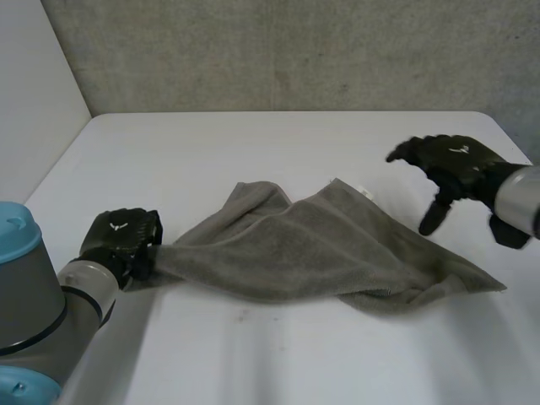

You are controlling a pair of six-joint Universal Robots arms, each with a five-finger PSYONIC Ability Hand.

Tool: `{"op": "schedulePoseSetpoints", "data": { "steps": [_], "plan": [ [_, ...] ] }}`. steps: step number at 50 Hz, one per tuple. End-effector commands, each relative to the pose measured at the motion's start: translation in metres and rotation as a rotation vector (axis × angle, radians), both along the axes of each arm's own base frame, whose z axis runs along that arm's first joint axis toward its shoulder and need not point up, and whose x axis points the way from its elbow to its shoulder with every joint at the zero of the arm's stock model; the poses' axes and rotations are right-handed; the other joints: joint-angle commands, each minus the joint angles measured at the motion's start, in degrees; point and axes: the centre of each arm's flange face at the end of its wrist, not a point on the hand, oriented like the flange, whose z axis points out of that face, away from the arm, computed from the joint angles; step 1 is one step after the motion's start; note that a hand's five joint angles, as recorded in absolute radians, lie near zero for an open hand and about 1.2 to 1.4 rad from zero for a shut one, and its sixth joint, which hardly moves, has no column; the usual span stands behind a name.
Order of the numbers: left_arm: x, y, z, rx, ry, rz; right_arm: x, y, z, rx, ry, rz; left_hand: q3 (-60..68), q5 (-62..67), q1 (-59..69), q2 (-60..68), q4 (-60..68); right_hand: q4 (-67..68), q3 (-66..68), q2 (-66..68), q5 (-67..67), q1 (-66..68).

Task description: Fold the towel.

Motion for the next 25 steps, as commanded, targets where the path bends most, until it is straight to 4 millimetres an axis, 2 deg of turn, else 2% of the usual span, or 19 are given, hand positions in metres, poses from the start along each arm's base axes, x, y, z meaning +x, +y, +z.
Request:
{"op": "schedulePoseSetpoints", "data": {
  "steps": [1,2,4,5,6,7,8,9,10,11,13,17,21,22,23,24,25],
  "plan": [
    [0.004,0.008,0.008,-0.021,0.008,0.004,0.068,-0.001,-0.012,0.088,0.027,0.192,10.39,11.86,12.67,10.29,10.28,-1.04,-0.15,-0.23,0.32,0.31],
    [0.005,0.009,0.015,-0.041,0.015,0.004,0.068,-0.001,-0.012,0.089,0.027,0.193,10.39,11.86,12.67,10.29,10.28,-1.04,-0.15,-0.23,0.32,0.31],
    [0.006,0.012,0.021,-0.061,0.022,0.004,0.092,-0.003,-0.02,0.12,0.032,0.252,10.39,11.86,12.67,10.29,10.28,-1.04,-0.15,-0.23,0.32,0.31],
    [0.006,0.016,0.029,-0.087,0.032,0.001,0.092,-0.003,-0.02,0.12,0.032,0.252,10.39,11.86,12.67,10.29,10.28,-1.04,-0.15,-0.23,0.32,0.31],
    [0.006,0.016,0.029,-0.087,0.032,0.001,0.104,-0.004,-0.026,0.128,0.031,0.278,10.39,11.86,12.67,10.29,10.28,-1.37,-0.48,-0.56,-0.01,-0.02],
    [0.007,0.019,0.038,-0.118,0.042,0.001,0.116,-0.005,-0.031,0.122,0.024,0.3,10.39,11.86,12.67,10.29,10.28,-1.71,-0.82,-0.9,-0.35,-0.36],
    [0.008,0.023,0.047,-0.15,0.056,-0.006,0.116,-0.005,-0.031,0.122,0.024,0.3,10.39,11.86,12.67,10.29,10.28,-1.71,-0.82,-0.9,-0.35,-0.36],
    [0.008,0.023,0.047,-0.15,0.056,-0.006,0.129,-0.005,-0.036,0.122,0.012,0.322,10.39,11.86,12.67,10.29,10.28,-2.04,-1.16,-1.23,-0.68,-0.69],
    [0.008,0.028,0.057,-0.183,0.069,-0.02,0.141,-0.004,-0.04,0.124,-0.006,0.339,10.39,11.86,12.67,10.29,10.28,-2.05,-1.16,-1.24,-0.69,-0.7],
    [0.009,0.034,0.065,-0.214,0.083,-0.035,0.141,-0.004,-0.041,0.124,-0.006,0.339,10.39,11.86,12.67,10.29,10.28,-2.05,-1.16,-1.24,-0.69,-0.7],
    [0.009,0.04,0.073,-0.241,0.097,-0.053,0.16,-0.002,-0.053,0.154,-0.05,0.371,10.39,11.86,12.67,10.29,10.28,-2.05,-1.16,-1.24,-0.69,-0.7],
    [0.011,0.055,0.091,-0.317,0.128,-0.092,0.174,0.001,-0.067,0.2,-0.083,0.392,10.39,11.86,12.67,10.29,10.28,-1.88,-0.99,-1.07,-0.52,-0.53],
    [0.013,0.062,0.097,-0.346,0.137,-0.097,0.189,0.016,-0.088,0.279,-0.094,0.457,10.39,11.86,12.67,10.29,10.28,-0.21,0.68,0.6,1.15,1.14],
    [0.014,0.063,0.099,-0.356,0.14,-0.095,0.189,0.016,-0.088,0.279,-0.094,0.457,10.39,11.86,12.67,10.29,10.28,-0.2,0.69,0.61,1.16,1.15],
    [0.014,0.063,0.099,-0.356,0.14,-0.095,0.192,0.022,-0.093,0.301,-0.089,0.476,10.39,11.86,12.67,10.29,10.28,6.46,7.35,7.27,7.83,7.81],
    [0.014,0.064,0.099,-0.356,0.14,-0.095,0.196,0.026,-0.096,0.31,-0.085,0.487,10.39,11.86,12.67,10.29,10.28,18.69,19.58,19.5,20.05,20.04],
    [0.014,0.064,0.098,-0.353,0.137,-0.094,0.196,0.026,-0.096,0.31,-0.085,0.487,10.39,11.86,12.67,10.29,10.28,18.81,19.7,19.62,20.17,20.16]
  ]
}}
